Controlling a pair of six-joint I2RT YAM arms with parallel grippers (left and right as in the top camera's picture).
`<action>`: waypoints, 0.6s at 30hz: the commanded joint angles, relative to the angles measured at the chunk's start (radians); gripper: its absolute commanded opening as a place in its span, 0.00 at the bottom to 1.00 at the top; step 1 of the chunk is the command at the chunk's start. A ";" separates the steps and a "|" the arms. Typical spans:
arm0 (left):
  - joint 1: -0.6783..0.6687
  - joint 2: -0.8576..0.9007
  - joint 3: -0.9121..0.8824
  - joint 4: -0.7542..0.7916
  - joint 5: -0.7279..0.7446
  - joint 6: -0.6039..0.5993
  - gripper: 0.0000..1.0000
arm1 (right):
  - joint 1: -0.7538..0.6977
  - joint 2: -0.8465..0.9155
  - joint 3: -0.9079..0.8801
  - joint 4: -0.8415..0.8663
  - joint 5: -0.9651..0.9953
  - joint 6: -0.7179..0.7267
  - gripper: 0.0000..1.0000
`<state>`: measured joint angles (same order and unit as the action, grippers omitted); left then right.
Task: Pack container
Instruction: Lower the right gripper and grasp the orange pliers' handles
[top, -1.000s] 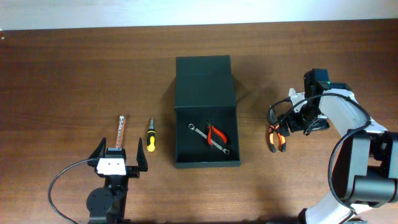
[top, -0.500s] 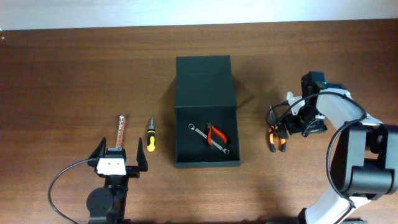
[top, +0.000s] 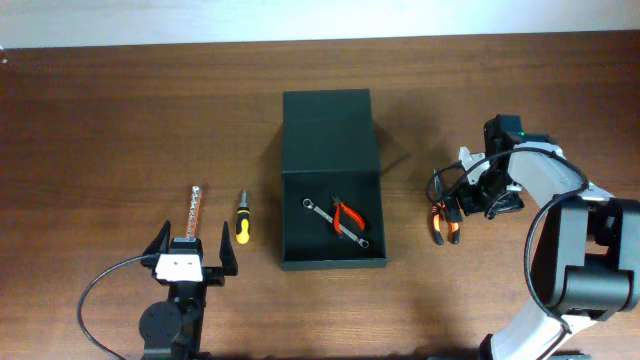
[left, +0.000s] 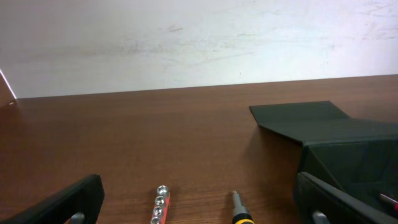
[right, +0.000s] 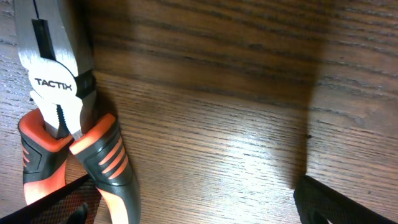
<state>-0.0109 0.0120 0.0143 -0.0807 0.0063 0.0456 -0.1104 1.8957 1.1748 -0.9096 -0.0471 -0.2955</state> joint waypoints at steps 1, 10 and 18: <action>-0.002 -0.006 -0.005 -0.003 -0.007 0.016 0.99 | 0.008 0.014 -0.009 0.006 -0.013 -0.011 0.99; -0.002 -0.006 -0.005 -0.003 -0.007 0.016 0.99 | 0.035 0.014 -0.009 0.006 0.015 -0.011 0.99; -0.002 -0.006 -0.005 -0.003 -0.006 0.016 0.99 | 0.077 0.015 -0.009 0.010 0.093 0.008 0.99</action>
<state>-0.0109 0.0120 0.0143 -0.0807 0.0067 0.0456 -0.0425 1.8996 1.1748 -0.9031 0.0109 -0.2916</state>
